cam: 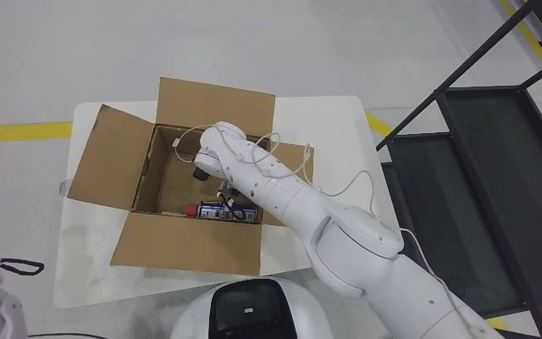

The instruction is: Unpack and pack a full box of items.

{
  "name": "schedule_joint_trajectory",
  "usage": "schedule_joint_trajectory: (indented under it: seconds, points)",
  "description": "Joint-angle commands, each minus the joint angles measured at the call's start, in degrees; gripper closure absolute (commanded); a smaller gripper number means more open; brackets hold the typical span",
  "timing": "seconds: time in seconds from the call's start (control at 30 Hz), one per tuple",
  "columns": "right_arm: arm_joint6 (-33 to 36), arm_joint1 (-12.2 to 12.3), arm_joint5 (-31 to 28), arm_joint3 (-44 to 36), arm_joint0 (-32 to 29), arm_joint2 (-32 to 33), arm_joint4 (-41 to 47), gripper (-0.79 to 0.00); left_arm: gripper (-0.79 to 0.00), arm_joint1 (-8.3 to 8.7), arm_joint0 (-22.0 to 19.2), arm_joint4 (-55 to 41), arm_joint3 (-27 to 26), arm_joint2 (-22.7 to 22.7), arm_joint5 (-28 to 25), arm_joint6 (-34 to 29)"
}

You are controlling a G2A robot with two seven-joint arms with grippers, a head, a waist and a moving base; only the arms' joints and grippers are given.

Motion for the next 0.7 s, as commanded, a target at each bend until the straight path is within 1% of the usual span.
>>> schedule_joint_trajectory:
  seconds: [0.0,0.03,0.07,0.23,0.53,0.6,0.67]
  points:
    - [-0.45,-0.40,-0.03,0.84,0.25,-0.19,0.11,-0.268,-0.785,0.00,0.00,0.00,0.00,0.00,0.00,0.00]
    - [-0.76,-0.58,0.06,1.14,0.42,-0.22,0.22,-0.151,-0.785,0.00,0.00,0.00,0.00,0.00,0.00,0.00]
    - [-0.93,-0.76,0.08,1.52,0.56,-0.28,0.27,0.000,-0.785,0.00,0.00,0.00,0.00,0.00,0.00,0.00]
    - [-1.77,-1.51,-0.04,2.62,1.43,-0.32,0.72,0.000,-0.785,0.00,0.00,0.00,0.00,0.00,0.00,0.00]
    - [-4.57,-2.28,0.14,2.16,2.78,0.77,2.58,0.000,-0.785,0.00,0.00,0.00,0.00,0.00,0.00,0.00]
    - [-4.76,-2.42,0.49,2.20,2.91,0.80,2.56,0.000,-0.785,0.00,0.00,0.00,0.00,0.00,0.00,0.00]
    - [-6.53,-2.48,1.98,2.00,3.19,1.56,3.34,0.000,-0.785,0.00,0.00,0.00,0.00,0.00,0.00,0.00]
